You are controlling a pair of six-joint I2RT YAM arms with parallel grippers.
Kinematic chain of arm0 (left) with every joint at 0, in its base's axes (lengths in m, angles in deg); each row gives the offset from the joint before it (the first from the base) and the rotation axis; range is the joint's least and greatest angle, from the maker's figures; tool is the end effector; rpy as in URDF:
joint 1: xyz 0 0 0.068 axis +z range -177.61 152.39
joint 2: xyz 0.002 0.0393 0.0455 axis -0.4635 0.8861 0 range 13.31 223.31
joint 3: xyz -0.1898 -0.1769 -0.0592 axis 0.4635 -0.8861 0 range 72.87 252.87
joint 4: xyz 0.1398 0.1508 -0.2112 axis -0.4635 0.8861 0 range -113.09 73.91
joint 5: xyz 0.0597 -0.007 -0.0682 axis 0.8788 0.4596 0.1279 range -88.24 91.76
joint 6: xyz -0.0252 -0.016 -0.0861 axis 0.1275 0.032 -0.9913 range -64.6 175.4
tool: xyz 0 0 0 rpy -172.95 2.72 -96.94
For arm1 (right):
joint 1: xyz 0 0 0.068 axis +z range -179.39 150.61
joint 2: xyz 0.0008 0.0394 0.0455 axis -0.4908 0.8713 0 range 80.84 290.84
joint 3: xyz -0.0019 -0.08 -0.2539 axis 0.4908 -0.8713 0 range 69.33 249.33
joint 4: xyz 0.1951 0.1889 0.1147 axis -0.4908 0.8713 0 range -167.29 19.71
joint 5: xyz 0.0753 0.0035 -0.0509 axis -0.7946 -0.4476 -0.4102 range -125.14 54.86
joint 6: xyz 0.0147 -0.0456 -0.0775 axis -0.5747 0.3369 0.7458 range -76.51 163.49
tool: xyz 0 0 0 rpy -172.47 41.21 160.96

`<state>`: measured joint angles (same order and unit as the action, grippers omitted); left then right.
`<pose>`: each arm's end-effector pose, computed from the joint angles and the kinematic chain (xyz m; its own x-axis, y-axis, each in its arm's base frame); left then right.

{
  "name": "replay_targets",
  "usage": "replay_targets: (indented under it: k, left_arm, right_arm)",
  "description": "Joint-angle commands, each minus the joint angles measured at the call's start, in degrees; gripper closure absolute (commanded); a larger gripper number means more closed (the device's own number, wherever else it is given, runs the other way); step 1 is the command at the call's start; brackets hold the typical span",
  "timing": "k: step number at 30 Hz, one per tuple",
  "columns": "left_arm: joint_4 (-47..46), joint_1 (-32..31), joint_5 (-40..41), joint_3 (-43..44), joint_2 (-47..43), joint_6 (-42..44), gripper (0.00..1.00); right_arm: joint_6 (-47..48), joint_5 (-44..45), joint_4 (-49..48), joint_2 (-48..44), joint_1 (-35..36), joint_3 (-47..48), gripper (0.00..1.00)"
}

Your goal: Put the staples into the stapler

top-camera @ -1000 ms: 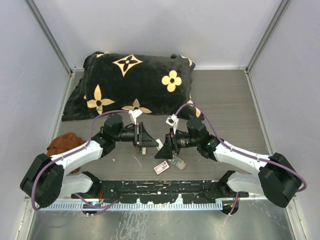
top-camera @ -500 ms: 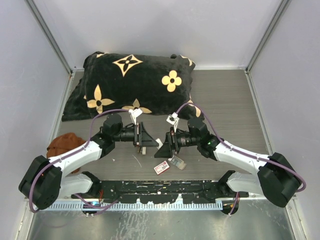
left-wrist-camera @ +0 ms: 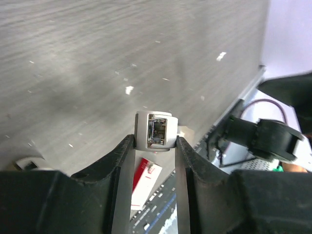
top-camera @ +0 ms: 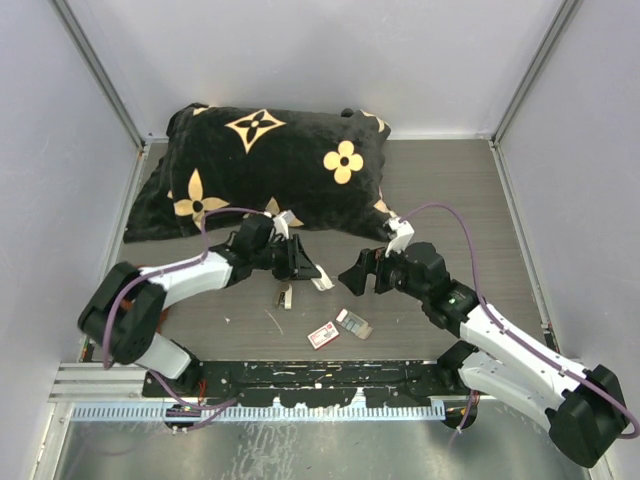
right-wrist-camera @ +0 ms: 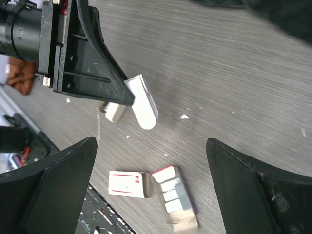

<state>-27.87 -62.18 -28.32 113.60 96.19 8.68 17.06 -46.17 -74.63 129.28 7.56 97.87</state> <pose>0.2660 -0.2328 0.1373 -0.9389 -0.1180 -0.3234 0.1977 0.5843 -0.7871 0.2109 0.1783 0.2078 -0.6001 0.0953 -0.7942 -0.5182 0.7100 0.4768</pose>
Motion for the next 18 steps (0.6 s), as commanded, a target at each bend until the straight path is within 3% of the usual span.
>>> replay_targets:
  k: [1, 5, 10, 14, 18]
  left_arm:
    - [4.02, -0.83, 4.41, 5.87, 6.84, 4.65, 0.90]
    - [4.56, -0.83, 5.96, 5.89, 9.10, 5.25, 0.82]
    - [6.28, -0.82, 10.27, 5.18, 8.66, 7.05, 0.39]
    - [9.84, -0.78, 15.68, 5.80, 5.59, 10.82, 0.18]
    - [15.66, 0.44, 22.80, 7.93, 2.31, 15.98, 0.09]
  right_arm:
    - [0.99, 7.75, 3.41, -2.22, 0.01, -1.82, 0.00]
    - [1.38, 9.14, 3.76, -3.19, 0.05, -3.20, 0.00]
    - [1.66, 11.40, 3.38, -1.58, 0.05, -4.20, 0.00]
    - [1.24, 11.73, 1.70, 1.55, -0.02, -4.07, 0.00]
    - [-0.03, 12.86, 0.25, 4.08, -0.37, -2.56, 0.00]
